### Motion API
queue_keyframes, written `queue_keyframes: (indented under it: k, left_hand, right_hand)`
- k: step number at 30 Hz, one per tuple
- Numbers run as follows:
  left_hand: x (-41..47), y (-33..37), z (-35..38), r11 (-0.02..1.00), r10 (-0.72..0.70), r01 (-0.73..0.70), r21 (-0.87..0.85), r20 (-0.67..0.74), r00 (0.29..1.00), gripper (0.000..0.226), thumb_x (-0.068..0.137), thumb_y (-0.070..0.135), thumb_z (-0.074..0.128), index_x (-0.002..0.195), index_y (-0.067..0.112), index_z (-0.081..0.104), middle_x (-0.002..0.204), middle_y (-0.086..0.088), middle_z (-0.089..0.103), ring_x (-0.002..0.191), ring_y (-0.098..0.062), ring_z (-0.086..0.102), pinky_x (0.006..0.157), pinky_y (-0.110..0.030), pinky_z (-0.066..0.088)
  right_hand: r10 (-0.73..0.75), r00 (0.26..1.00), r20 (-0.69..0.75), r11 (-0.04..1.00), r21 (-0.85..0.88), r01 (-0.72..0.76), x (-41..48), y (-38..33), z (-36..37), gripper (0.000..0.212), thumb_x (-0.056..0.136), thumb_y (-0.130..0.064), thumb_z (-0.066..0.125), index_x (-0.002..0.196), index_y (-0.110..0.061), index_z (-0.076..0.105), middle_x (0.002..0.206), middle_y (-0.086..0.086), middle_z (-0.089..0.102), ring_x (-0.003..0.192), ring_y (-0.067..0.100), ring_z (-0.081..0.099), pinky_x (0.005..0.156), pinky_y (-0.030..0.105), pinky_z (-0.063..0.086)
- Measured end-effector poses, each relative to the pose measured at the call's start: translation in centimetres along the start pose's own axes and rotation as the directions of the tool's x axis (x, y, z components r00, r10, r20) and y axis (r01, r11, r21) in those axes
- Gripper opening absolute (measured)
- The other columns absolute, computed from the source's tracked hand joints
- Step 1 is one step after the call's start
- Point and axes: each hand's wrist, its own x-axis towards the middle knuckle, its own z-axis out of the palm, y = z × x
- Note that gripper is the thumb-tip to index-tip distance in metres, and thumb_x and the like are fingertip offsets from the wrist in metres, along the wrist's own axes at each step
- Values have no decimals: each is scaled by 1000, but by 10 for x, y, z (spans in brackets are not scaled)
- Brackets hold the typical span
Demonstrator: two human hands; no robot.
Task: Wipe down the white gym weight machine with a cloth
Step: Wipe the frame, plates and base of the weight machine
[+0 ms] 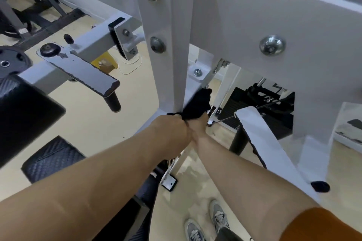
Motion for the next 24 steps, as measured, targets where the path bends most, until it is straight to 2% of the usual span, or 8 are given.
queue_keyframes:
  k: [3, 7, 12, 14, 16, 19, 21, 24]
  left_hand:
    - [0, 1, -6, 999, -3, 2, -35, -10, 1000, 13, 87, 4, 47, 83, 15, 53, 103, -5, 63, 98, -21, 56, 82, -32, 51]
    - [2, -4, -10, 996, 33, -35, -82, -32, 999, 24, 84, 1, 46, 70, 17, 34, 101, -5, 62, 100, -24, 56, 81, -35, 51]
    - [5, -3, -20, 995, 4, -4, -96, -3, 1000, 17, 83, 1, 46, 71, 12, 43, 87, -6, 62, 76, -21, 53, 66, -29, 41]
    - [3, -2, -23, 996, -18, 20, -82, 29, 999, 26, 83, 0, 46, 63, 14, 38, 69, -3, 50, 60, -18, 42, 62, -28, 37]
    - [-1, -1, -24, 994, -37, 43, -99, 64, 997, 27, 89, 7, 49, 64, 14, 42, 60, 1, 41, 54, -16, 39, 61, -29, 39]
    - [-10, -3, -22, 985, -89, 112, -135, 171, 981, 31, 93, 16, 50, 63, 13, 43, 59, 2, 41, 65, -23, 48, 66, -32, 46]
    - [-21, -4, -22, 978, -108, 149, -144, 255, 961, 34, 92, 11, 47, 59, 15, 40, 63, 1, 44, 71, -24, 51, 74, -34, 51]
    - [-41, -7, -26, 953, -195, 238, -190, 219, 956, 23, 91, 16, 45, 69, 15, 48, 73, -2, 53, 73, -22, 53, 69, -30, 48]
  right_hand:
    - [-16, 961, -276, 981, 181, 68, 31, -37, 3, 21, 102, -17, 45, 114, -11, 62, 99, 0, 62, 90, 13, 52, 59, -5, 33]
    - [-229, 941, -249, 971, -128, 202, 51, -71, -1, 64, 86, 8, 41, 144, -18, 43, 133, 5, 56, 118, 21, 53, 102, 22, 37]
    - [-221, 971, -88, 927, -327, 182, 18, -40, -2, 25, 100, -33, 40, 109, -47, 59, 100, -12, 72, 95, 22, 62, 75, 25, 44]
    - [-174, 985, 9, 914, -372, 165, 13, -41, -7, 45, 96, -22, 45, 138, -36, 44, 116, 0, 67, 105, 27, 60, 84, 28, 45]
    - [-114, 990, 78, 878, -458, 137, 3, -42, -12, 57, 92, -11, 49, 147, -21, 35, 125, 13, 61, 113, 32, 57, 88, 29, 46]
    - [79, 962, 261, 853, -517, 70, -37, -28, -17, 32, 95, -11, 49, 126, -4, 55, 121, 19, 61, 97, 27, 58, 66, 16, 44]
    - [194, 876, 441, 758, -634, 151, -68, -20, -25, 23, 94, -5, 45, 110, 2, 61, 105, 23, 61, 85, 25, 52, 59, 24, 38]
    - [93, 803, 588, 705, -609, 364, -102, -38, -40, 20, 88, 3, 41, 84, -2, 60, 83, 15, 55, 79, 28, 49, 53, 28, 32]
